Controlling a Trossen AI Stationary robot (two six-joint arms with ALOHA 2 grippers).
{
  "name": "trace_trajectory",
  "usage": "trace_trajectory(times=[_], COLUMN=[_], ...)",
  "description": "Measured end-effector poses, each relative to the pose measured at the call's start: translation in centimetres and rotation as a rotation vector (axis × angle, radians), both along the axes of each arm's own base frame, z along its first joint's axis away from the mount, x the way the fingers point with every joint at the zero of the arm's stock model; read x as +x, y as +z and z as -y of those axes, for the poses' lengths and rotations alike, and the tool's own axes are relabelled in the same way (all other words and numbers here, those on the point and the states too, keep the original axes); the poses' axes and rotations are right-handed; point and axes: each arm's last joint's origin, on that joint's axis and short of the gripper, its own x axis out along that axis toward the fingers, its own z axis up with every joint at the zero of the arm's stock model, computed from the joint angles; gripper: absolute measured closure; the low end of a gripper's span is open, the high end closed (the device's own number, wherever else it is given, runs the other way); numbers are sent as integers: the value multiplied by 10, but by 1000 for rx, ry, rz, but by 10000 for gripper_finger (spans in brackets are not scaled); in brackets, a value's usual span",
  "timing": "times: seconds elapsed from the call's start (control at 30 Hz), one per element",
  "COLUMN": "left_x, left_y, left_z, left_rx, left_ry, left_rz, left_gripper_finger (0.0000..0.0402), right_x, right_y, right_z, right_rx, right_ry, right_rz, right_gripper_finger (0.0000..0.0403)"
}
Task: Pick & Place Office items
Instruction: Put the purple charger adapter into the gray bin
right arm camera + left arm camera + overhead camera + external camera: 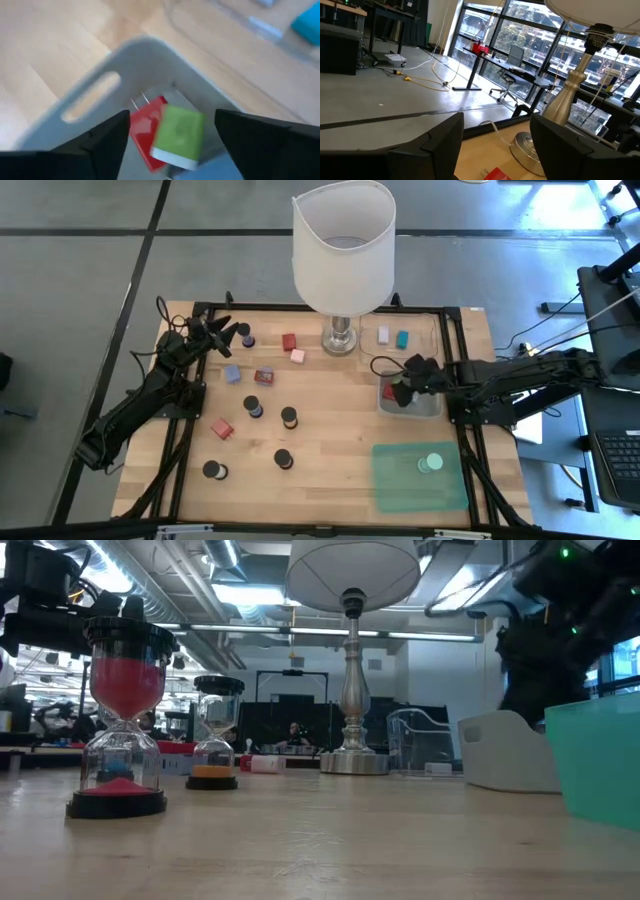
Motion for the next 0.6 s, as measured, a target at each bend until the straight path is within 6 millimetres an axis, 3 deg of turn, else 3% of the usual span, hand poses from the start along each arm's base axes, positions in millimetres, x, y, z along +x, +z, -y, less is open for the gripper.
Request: trace_trajectory(times=[0.37, 0.6], left_x=[0, 0], left_y=[0, 0], left_z=[0, 0], left_rx=[0, 0], left_ry=[0, 0], left_rz=[0, 0], left_gripper_finger=[176, 175], right_x=[24, 39], right_y=[69, 79], right_z=[5, 13], right_rx=[-314, -371], right_ry=[57, 25], right_rz=[163, 299], right_gripper_finger=[66, 64])
